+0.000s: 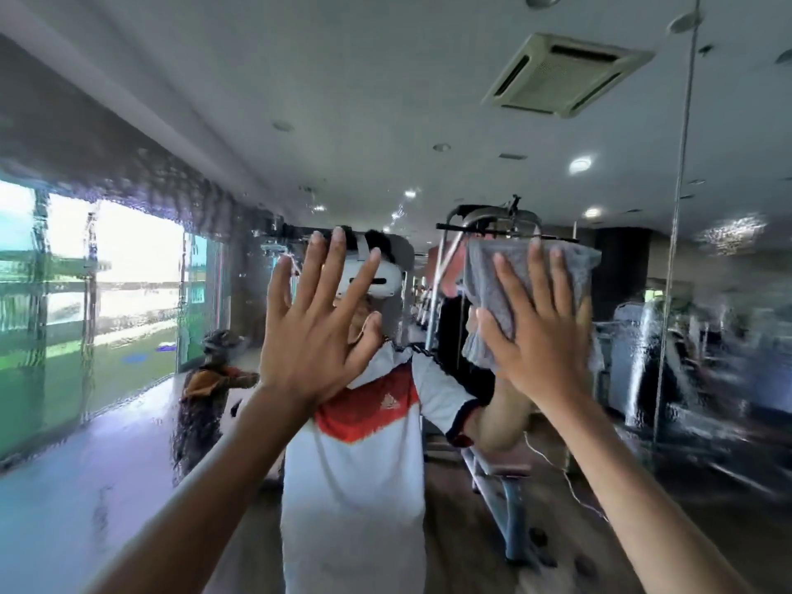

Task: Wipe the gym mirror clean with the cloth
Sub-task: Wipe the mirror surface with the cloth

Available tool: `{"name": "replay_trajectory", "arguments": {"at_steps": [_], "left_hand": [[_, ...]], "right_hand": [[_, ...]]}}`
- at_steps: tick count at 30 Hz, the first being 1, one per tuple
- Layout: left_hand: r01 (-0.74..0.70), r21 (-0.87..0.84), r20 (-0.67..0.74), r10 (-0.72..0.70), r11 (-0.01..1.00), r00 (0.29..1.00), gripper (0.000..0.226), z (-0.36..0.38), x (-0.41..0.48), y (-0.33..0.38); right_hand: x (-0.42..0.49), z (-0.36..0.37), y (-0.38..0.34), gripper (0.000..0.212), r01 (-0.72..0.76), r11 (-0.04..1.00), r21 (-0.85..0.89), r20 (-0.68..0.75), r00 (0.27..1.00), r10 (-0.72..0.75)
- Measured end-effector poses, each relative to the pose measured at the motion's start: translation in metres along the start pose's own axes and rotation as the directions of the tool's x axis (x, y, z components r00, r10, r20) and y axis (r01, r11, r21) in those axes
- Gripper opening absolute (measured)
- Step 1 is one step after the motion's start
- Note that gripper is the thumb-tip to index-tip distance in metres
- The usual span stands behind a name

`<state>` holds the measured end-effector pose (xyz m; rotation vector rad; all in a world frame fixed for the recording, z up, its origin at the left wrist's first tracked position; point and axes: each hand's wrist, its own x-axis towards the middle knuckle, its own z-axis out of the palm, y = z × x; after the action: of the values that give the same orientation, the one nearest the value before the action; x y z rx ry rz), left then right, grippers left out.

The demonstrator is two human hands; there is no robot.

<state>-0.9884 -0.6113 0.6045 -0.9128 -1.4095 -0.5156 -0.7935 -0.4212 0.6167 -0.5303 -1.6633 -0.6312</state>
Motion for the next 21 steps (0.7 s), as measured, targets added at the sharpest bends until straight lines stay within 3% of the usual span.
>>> {"name": "replay_trajectory", "arguments": {"at_steps": [3,9,11,13,16,18,21], "left_hand": [[-0.008,-0.012,0.011,0.008,1.0,1.0,0.065,0.0,-0.001,-0.003],[-0.014,-0.014,0.026,0.014,1.0,1.0,0.064,0.001,-0.002,-0.002],[-0.008,-0.007,0.024,0.008,1.0,1.0,0.065,0.003,-0.002,-0.001],[-0.005,-0.008,0.02,0.006,1.0,1.0,0.065,0.004,-0.002,0.0],[-0.006,-0.02,0.021,0.006,1.0,1.0,0.065,0.003,-0.001,0.001],[-0.008,-0.018,0.022,0.008,1.0,1.0,0.065,0.003,-0.002,0.001],[-0.015,-0.017,0.025,0.015,1.0,1.0,0.065,0.004,-0.001,0.001]], "right_hand": [[0.02,0.001,-0.03,0.067,-0.161,0.986,0.043,-0.05,0.985,0.163],[-0.041,0.007,-0.024,0.058,0.238,0.971,0.002,-0.012,0.971,-0.238],[-0.041,0.009,-0.005,0.055,0.151,0.987,0.052,-0.022,0.988,-0.15],[-0.016,0.009,0.0,0.053,-0.026,0.989,0.146,-0.038,0.999,0.031],[0.026,0.005,-0.021,0.055,-0.178,0.96,0.214,-0.044,0.981,0.191],[0.026,0.003,-0.041,0.056,-0.102,0.971,0.215,-0.053,0.992,0.116],[-0.015,0.007,-0.038,0.055,0.155,0.983,0.099,-0.032,0.988,-0.152]]}}
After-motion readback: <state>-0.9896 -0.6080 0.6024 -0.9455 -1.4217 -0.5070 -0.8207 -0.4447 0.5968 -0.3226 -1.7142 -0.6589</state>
